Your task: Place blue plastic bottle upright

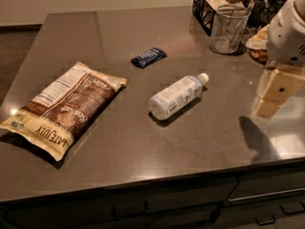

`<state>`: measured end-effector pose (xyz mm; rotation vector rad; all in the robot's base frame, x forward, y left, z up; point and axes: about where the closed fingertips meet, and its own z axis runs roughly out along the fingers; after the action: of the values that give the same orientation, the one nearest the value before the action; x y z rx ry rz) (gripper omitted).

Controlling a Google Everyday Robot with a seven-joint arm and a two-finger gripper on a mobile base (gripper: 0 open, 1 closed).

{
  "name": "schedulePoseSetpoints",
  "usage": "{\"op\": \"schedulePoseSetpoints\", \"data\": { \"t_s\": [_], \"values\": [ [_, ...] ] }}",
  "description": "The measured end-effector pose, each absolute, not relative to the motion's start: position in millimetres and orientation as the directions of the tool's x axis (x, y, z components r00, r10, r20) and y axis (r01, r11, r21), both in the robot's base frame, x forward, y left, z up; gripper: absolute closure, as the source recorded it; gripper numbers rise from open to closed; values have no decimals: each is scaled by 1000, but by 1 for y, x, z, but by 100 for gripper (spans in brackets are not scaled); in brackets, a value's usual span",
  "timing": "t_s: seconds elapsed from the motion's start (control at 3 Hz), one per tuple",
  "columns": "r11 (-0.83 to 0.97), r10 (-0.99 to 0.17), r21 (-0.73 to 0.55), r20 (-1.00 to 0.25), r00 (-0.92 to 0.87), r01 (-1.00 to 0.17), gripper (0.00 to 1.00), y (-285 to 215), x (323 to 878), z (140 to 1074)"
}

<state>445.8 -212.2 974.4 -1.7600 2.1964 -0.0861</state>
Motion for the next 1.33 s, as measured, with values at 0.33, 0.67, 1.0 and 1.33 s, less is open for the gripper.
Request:
{"op": "schedulePoseSetpoints", "data": {
  "t_s": [0.33, 0.67, 1.0, 1.33],
  "values": [
    [156, -974, -232, -200, -110, -960, 0, -200, 462, 966],
    [47, -983, -200, -185, -9, -979, 0, -182, 481, 949],
    [-85, -979, -191, -168, 118, -978, 0, -161, 496, 931],
    [-227, -957, -199, -137, 256, -953, 0, -140, 505, 915]
  ]
}}
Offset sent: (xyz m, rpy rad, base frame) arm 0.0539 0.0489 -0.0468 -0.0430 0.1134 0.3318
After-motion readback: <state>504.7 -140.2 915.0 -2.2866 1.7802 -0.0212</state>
